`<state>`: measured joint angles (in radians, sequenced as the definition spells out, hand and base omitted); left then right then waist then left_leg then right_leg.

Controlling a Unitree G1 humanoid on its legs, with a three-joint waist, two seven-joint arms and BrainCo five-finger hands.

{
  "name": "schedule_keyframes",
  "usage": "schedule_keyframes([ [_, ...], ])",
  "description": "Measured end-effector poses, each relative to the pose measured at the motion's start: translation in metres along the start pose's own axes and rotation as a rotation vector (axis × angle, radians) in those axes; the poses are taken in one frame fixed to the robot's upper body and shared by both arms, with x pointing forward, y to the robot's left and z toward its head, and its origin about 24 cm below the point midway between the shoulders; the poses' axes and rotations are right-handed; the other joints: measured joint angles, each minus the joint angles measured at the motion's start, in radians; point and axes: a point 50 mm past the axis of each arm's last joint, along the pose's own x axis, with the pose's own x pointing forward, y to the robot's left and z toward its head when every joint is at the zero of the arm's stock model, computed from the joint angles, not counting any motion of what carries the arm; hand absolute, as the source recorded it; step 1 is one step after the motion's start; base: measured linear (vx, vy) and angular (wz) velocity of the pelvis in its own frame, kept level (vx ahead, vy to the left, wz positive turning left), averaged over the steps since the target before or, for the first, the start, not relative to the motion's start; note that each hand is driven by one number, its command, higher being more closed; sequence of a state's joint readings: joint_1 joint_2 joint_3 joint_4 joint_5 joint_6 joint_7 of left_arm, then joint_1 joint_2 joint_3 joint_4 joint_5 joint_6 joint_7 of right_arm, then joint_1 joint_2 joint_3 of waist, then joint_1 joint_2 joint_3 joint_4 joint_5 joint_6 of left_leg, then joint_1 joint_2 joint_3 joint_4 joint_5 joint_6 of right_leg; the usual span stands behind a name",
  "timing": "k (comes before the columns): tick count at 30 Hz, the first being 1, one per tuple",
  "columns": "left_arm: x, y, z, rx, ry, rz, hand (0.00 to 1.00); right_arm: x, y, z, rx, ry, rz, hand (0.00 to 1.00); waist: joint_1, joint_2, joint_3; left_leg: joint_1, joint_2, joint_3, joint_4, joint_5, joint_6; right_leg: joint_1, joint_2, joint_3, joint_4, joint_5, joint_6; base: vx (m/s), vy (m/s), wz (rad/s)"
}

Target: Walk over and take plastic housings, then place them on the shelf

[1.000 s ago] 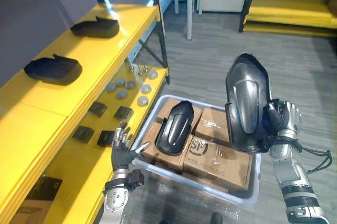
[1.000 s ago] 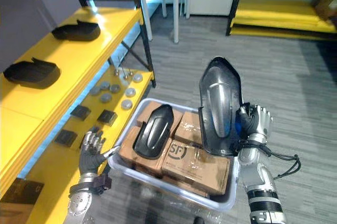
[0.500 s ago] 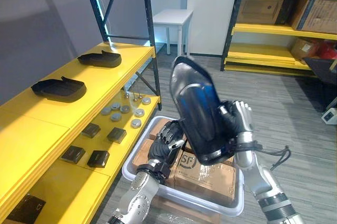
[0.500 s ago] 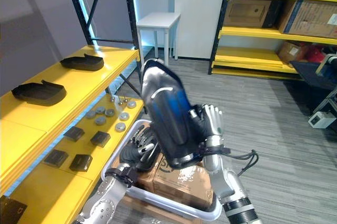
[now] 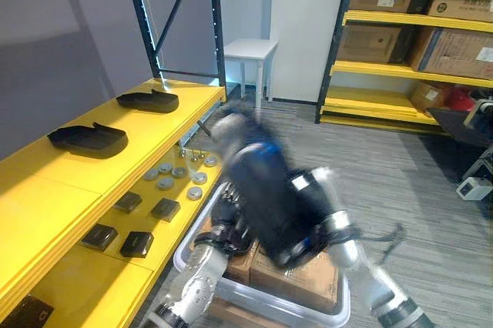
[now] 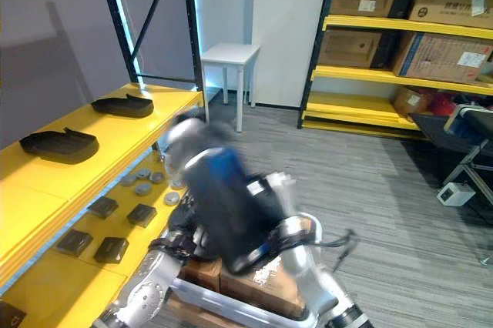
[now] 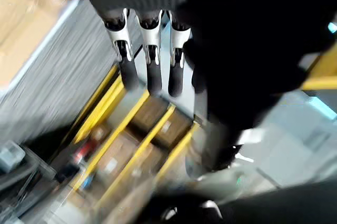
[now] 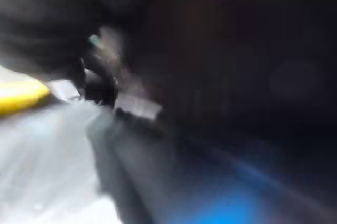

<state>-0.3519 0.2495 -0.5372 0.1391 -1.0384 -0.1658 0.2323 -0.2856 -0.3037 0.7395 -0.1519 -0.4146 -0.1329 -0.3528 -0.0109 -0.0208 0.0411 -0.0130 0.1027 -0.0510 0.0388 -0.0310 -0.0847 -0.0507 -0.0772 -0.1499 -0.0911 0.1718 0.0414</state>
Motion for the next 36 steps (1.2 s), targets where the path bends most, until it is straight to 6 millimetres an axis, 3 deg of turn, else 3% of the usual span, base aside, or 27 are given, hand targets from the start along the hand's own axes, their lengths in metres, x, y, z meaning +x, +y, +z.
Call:
schedule_keyframes([
  [4,0.0,-0.012,-0.013,-0.01,0.044,-0.059,1.0,0.005,0.018,0.007,0.049,-0.013,0.036,1.0,0.005,-0.007,-0.004,-0.004,-0.002,0.001,0.0,0.0,0.0,-0.003,-0.005,0.001,0.0,0.0,0.0,0.0,0.0,0.01],
  [12,0.0,-0.012,-0.012,-0.014,0.033,-0.062,1.0,0.005,0.019,0.009,0.057,-0.018,0.022,1.0,-0.022,-0.004,0.001,-0.055,0.0,0.026,0.001,0.007,-0.006,-0.074,-0.003,0.02,0.005,0.013,-0.008,0.03,0.01,-0.1],
  [17,0.004,-0.017,-0.007,-0.017,0.006,-0.08,1.0,0.007,0.017,0.012,0.057,-0.032,-0.005,1.0,-0.032,-0.003,0.037,-0.071,0.003,0.038,0.001,0.006,-0.007,-0.094,-0.001,0.026,0.005,0.015,-0.009,0.04,0.04,-0.06],
  [18,0.005,-0.02,-0.006,-0.018,0.0,-0.089,0.0,0.007,0.015,0.013,0.057,-0.037,-0.015,1.0,-0.033,-0.003,0.045,-0.072,0.002,0.039,0.001,0.006,-0.007,-0.094,-0.001,0.027,0.005,0.015,-0.009,0.05,0.056,-0.01],
  [25,0.008,-0.026,-0.002,0.112,-0.049,-0.088,0.0,0.01,0.003,0.011,0.036,-0.037,-0.085,1.0,-0.033,-0.002,0.058,-0.081,0.002,0.044,0.002,0.006,-0.008,-0.104,-0.001,0.028,0.006,0.015,-0.009,0.05,0.049,-0.01],
  [29,0.012,-0.009,-0.014,0.396,-0.05,0.049,0.0,0.016,-0.027,0.0,-0.027,-0.006,-0.24,1.0,-0.026,0.003,0.072,-0.082,-0.001,0.038,0.004,0.006,-0.007,-0.102,-0.003,0.025,0.006,0.015,-0.009,0.02,0.043,0.03],
  [33,-0.007,0.026,-0.026,0.532,-0.018,0.204,0.0,0.01,-0.11,-0.027,-0.191,0.102,-0.604,1.0,-0.022,0.018,0.097,-0.081,-0.002,0.037,0.002,0.006,-0.006,-0.098,-0.002,0.027,0.006,0.015,-0.008,0.03,0.052,0.01],
  [36,-0.017,0.047,-0.023,0.587,-0.023,0.307,0.0,-0.004,-0.148,-0.037,-0.296,0.159,-0.742,1.0,-0.021,0.032,0.111,-0.081,-0.001,0.037,0.0,0.006,-0.006,-0.098,0.001,0.026,0.006,0.015,-0.009,0.05,0.035,-0.01],
])
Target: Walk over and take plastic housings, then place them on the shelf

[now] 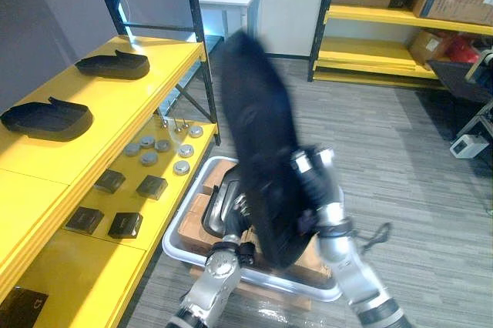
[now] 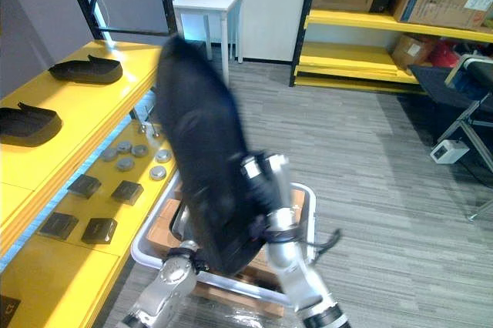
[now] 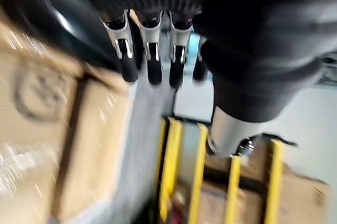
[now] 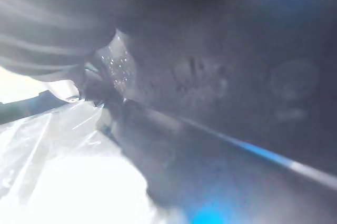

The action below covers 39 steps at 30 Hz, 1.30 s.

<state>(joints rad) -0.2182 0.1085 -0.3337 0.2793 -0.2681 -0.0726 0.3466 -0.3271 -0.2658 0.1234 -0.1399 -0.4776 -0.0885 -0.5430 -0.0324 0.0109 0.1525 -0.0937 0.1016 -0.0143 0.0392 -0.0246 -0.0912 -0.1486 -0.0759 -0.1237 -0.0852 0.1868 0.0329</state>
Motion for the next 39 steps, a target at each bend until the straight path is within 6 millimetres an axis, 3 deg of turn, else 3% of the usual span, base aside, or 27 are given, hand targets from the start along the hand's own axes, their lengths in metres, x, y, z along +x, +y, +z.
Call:
schedule_keyframes([
  [6,-0.002,0.017,-0.001,0.079,-0.025,0.096,0.0,0.01,-0.024,-0.01,-0.066,0.016,-0.103,1.0,0.001,0.013,0.01,-0.008,0.001,-0.002,0.0,0.0,0.0,-0.006,0.002,-0.003,0.0,0.0,0.0,0.04,0.036,0.01],
  [10,-0.006,0.022,0.008,-0.003,-0.06,0.114,0.0,0.019,-0.032,-0.011,-0.094,0.012,-0.138,1.0,-0.002,0.014,0.018,-0.024,-0.001,-0.014,0.0,0.002,0.002,-0.021,0.002,-0.006,0.0,0.0,0.0,0.03,0.032,0.07],
  [13,-0.008,0.018,0.031,-0.173,-0.156,0.063,0.0,0.022,-0.03,-0.02,-0.129,0.037,-0.112,1.0,0.001,0.018,0.023,-0.032,-0.001,-0.017,0.0,0.003,0.001,-0.028,0.001,-0.016,0.0,0.0,0.0,0.05,0.029,0.04],
  [14,-0.01,0.014,0.05,-0.28,-0.24,-0.009,0.0,0.025,-0.026,-0.027,-0.167,0.059,-0.087,1.0,0.001,0.024,0.029,-0.033,-0.002,-0.017,0.0,0.004,0.0,-0.03,0.0,-0.016,0.0,0.0,0.0,0.05,0.039,0.0],
  [20,-0.016,-0.018,0.096,-0.363,-0.427,-0.266,0.0,0.039,-0.013,-0.038,-0.236,0.082,-0.019,1.0,0.007,0.038,0.045,-0.051,-0.006,-0.016,0.004,0.005,0.002,-0.046,-0.004,-0.015,0.0,0.003,0.002,0.04,0.042,-0.01],
  [28,-0.017,-0.052,0.13,-0.345,-0.541,-0.463,0.0,0.065,0.014,-0.012,-0.29,-0.054,0.03,1.0,0.015,0.047,0.071,-0.071,-0.016,-0.015,0.025,0.004,0.002,-0.058,-0.014,-0.004,0.001,0.013,0.008,0.03,0.048,0.0],
  [39,-0.015,-0.059,0.146,-0.315,-0.591,-0.466,0.0,0.083,0.027,0.009,-0.277,-0.107,0.021,1.0,0.021,0.047,0.084,-0.083,-0.015,-0.016,0.033,0.004,0.002,-0.067,-0.011,-0.004,0.001,0.019,0.004,0.01,0.043,0.0],
])
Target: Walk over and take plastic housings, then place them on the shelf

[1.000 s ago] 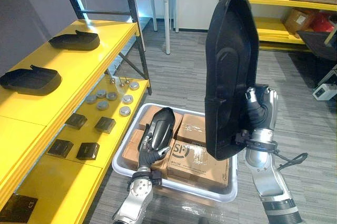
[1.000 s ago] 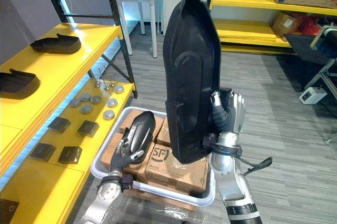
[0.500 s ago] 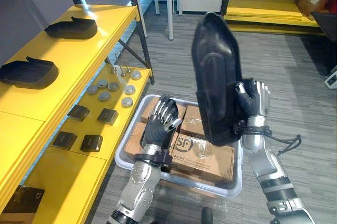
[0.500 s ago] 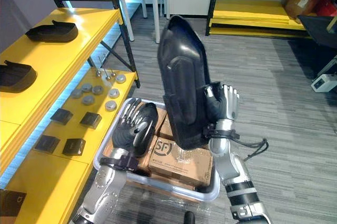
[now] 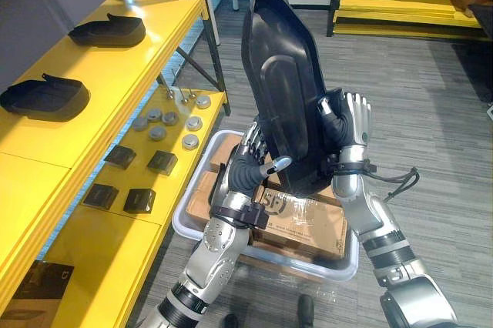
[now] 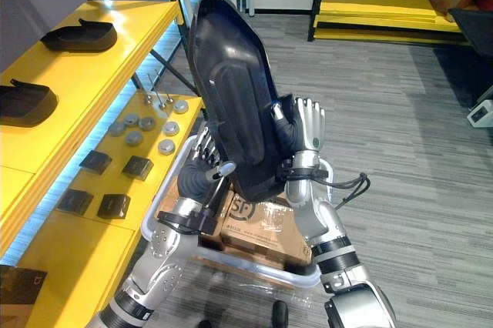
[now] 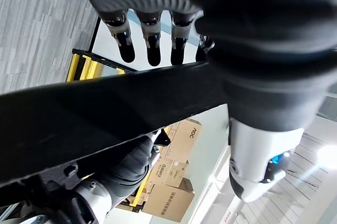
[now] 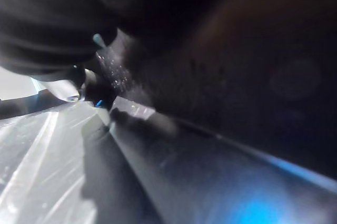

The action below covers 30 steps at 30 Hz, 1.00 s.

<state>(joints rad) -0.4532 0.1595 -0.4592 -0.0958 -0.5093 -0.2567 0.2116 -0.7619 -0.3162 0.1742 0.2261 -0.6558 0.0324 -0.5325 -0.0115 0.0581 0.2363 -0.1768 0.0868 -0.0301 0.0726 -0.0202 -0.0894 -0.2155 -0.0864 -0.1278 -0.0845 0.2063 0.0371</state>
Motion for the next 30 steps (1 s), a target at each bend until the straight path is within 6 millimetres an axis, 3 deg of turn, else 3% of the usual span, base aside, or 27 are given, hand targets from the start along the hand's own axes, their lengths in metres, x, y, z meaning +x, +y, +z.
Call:
schedule_keyframes([
  [5,0.005,-0.002,0.001,0.019,-0.004,0.015,0.0,0.003,0.002,0.006,0.02,-0.006,-0.007,1.0,0.0,0.0,0.0,-0.01,-0.001,0.0,0.002,0.0,0.0,-0.009,-0.001,-0.003,0.0,0.0,0.0,0.05,0.047,0.01],
  [9,0.008,-0.006,-0.011,0.101,0.026,0.079,0.0,-0.003,0.015,0.019,0.077,0.005,0.008,1.0,0.001,0.0,0.0,-0.01,-0.001,-0.001,0.003,0.0,0.0,-0.007,-0.003,-0.006,0.0,0.001,0.0,0.05,0.057,0.02],
  [14,0.008,-0.001,-0.017,0.155,0.045,0.172,0.0,-0.024,0.014,0.016,0.1,0.049,-0.015,1.0,0.007,-0.001,0.0,0.001,0.0,-0.007,0.003,0.0,0.0,0.008,-0.004,-0.013,0.0,0.001,0.0,0.03,0.043,0.03],
  [15,0.008,0.004,-0.019,0.164,0.061,0.207,1.0,-0.029,0.014,0.018,0.111,0.044,-0.022,1.0,0.006,-0.001,0.0,0.003,0.001,-0.004,0.003,0.0,0.0,0.009,-0.004,-0.011,0.0,0.001,0.0,0.01,0.015,-0.06],
  [22,0.004,0.029,-0.026,0.086,0.119,0.426,1.0,-0.058,0.019,0.042,0.2,-0.017,0.009,1.0,-0.005,-0.007,-0.003,0.028,0.013,0.005,-0.003,-0.002,-0.004,0.026,0.011,0.001,-0.001,0.001,-0.002,0.01,0.02,-0.05],
  [26,0.003,0.033,-0.023,0.08,0.107,0.461,1.0,-0.077,0.025,0.038,0.241,0.04,0.046,1.0,-0.002,-0.026,-0.014,0.042,0.02,0.001,-0.009,0.001,-0.008,0.039,0.015,-0.007,-0.001,0.002,-0.004,0.02,0.015,0.02],
  [30,0.0,0.032,-0.025,0.05,0.124,0.45,1.0,-0.087,0.021,0.034,0.268,0.067,0.058,1.0,0.002,-0.027,-0.02,0.046,0.017,-0.035,-0.013,0.004,-0.013,0.067,0.011,-0.055,-0.001,-0.001,-0.007,0.02,0.027,0.27],
])
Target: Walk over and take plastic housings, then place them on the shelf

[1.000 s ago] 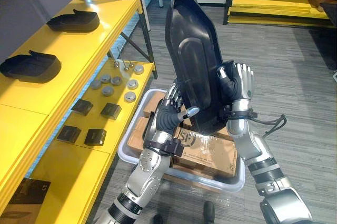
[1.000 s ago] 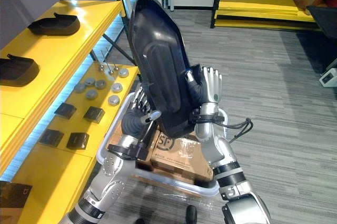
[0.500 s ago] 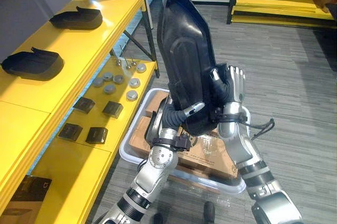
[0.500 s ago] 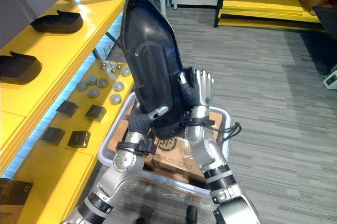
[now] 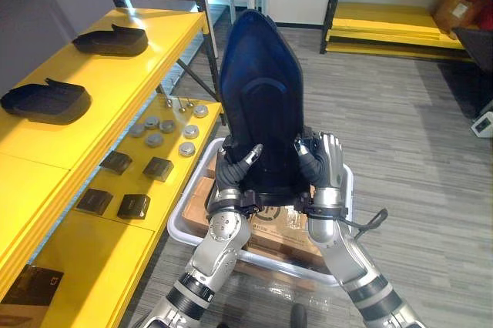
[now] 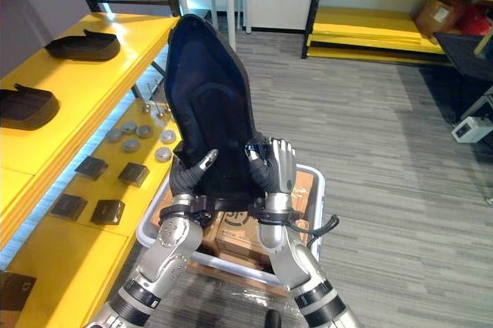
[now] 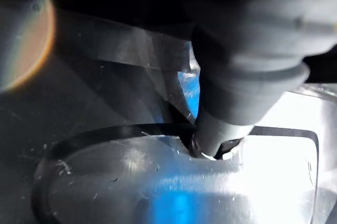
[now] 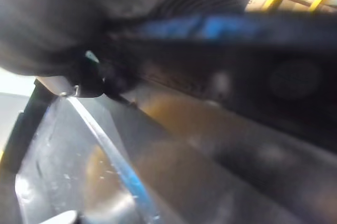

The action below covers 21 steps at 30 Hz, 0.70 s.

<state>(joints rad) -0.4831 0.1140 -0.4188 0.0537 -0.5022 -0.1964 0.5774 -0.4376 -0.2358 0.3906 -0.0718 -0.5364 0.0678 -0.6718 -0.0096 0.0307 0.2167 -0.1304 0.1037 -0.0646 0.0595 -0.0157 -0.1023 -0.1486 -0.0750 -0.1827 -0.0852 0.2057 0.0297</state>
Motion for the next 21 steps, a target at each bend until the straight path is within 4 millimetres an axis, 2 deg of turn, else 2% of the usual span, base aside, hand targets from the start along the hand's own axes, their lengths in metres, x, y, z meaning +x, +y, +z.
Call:
schedule_keyframes([
  [2,-0.006,0.005,-0.005,-0.026,0.033,0.007,1.0,-0.007,0.002,-0.003,0.013,0.022,0.026,1.0,0.003,-0.001,-0.011,0.003,-0.002,-0.04,-0.008,0.005,-0.008,0.021,-0.001,-0.045,0.0,-0.009,-0.011,-0.01,0.008,0.62],
  [3,-0.009,0.009,-0.009,-0.032,0.051,0.017,1.0,-0.013,0.005,-0.004,0.013,0.034,0.044,0.0,0.009,0.0,-0.025,0.0,-0.002,-0.069,-0.02,0.016,-0.016,0.031,-0.004,-0.083,0.0,-0.016,-0.015,-0.01,-0.003,0.93],
  [5,-0.012,0.011,-0.011,-0.042,0.063,0.019,1.0,-0.018,0.006,-0.006,0.035,0.057,0.057,0.0,0.01,0.003,-0.041,-0.029,0.02,-0.016,-0.026,0.015,-0.011,0.05,-0.018,-0.168,0.0,-0.031,-0.019,-0.02,-0.006,1.2],
  [6,-0.012,0.012,-0.008,-0.054,0.053,0.022,1.0,-0.017,0.006,-0.005,0.054,0.054,0.057,0.0,0.007,0.005,-0.046,-0.049,0.046,0.074,-0.019,0.016,-0.009,0.055,-0.028,-0.218,0.0,-0.035,-0.02,-0.03,-0.006,1.39],
  [8,-0.014,0.018,0.0,-0.088,0.019,0.038,1.0,-0.012,0.01,0.002,0.096,0.014,0.066,0.0,0.012,0.008,-0.048,-0.073,0.122,0.358,0.01,0.034,0.02,0.079,-0.057,-0.309,0.0,-0.049,-0.005,0.0,0.044,1.49],
  [10,-0.022,0.028,0.007,-0.099,-0.014,0.069,1.0,-0.014,0.016,0.009,0.154,-0.004,0.099,0.0,0.031,0.008,-0.059,-0.074,0.149,0.51,0.042,0.053,0.045,0.106,-0.085,-0.364,0.0,-0.056,0.013,0.05,0.105,0.95],
  [11,-0.026,0.033,0.01,-0.081,-0.034,0.085,1.0,-0.015,0.019,0.012,0.186,-0.004,0.121,0.0,0.04,0.009,-0.063,-0.072,0.143,0.516,0.048,0.055,0.045,0.114,-0.094,-0.377,0.0,-0.057,0.018,0.09,0.152,0.52],
  [13,-0.043,0.053,0.023,0.011,-0.115,0.152,1.0,-0.026,0.034,0.022,0.327,0.037,0.198,0.0,0.074,0.001,-0.086,-0.048,0.095,0.502,0.044,0.063,0.036,0.156,-0.14,-0.402,0.001,-0.063,0.031,0.17,0.218,0.39],
  [16,-0.057,0.069,0.031,0.175,-0.176,0.214,1.0,-0.041,0.052,0.021,0.454,0.133,0.266,0.0,0.085,-0.021,-0.127,-0.026,0.038,0.462,0.038,0.057,0.045,0.207,-0.197,-0.46,0.034,-0.09,0.073,0.24,0.155,0.69],
  [17,-0.06,0.075,0.034,0.246,-0.198,0.234,1.0,-0.046,0.058,0.021,0.502,0.169,0.293,0.0,0.093,-0.029,-0.134,-0.015,0.013,0.436,0.038,0.042,0.051,0.218,-0.234,-0.488,0.101,-0.11,0.096,0.28,0.144,0.73],
  [18,-0.063,0.077,0.033,0.279,-0.201,0.253,1.0,-0.049,0.061,0.02,0.518,0.188,0.317,0.0,0.101,-0.026,-0.137,-0.003,0.002,0.411,0.035,0.035,0.054,0.216,-0.264,-0.51,0.176,-0.117,0.102,0.33,0.193,0.96],
  [19,-0.066,0.077,0.031,0.326,-0.198,0.273,1.0,-0.053,0.062,0.015,0.542,0.224,0.347,0.0,0.105,-0.021,-0.14,0.018,-0.009,0.374,0.027,0.039,0.064,0.215,-0.307,-0.522,0.297,-0.118,0.1,0.31,0.231,1.03],
  [20,-0.069,0.079,0.029,0.378,-0.196,0.291,1.0,-0.059,0.064,0.01,0.568,0.262,0.372,0.0,0.103,-0.027,-0.14,0.051,-0.026,0.337,0.022,0.035,0.074,0.211,-0.361,-0.514,0.438,-0.113,0.091,0.24,0.218,1.04],
  [21,-0.07,0.081,0.03,0.403,-0.197,0.299,1.0,-0.062,0.065,0.009,0.58,0.279,0.386,0.0,0.101,-0.033,-0.143,0.065,-0.036,0.314,0.021,0.03,0.083,0.208,-0.387,-0.507,0.504,-0.1,0.073,0.2,0.227,1.12],
])
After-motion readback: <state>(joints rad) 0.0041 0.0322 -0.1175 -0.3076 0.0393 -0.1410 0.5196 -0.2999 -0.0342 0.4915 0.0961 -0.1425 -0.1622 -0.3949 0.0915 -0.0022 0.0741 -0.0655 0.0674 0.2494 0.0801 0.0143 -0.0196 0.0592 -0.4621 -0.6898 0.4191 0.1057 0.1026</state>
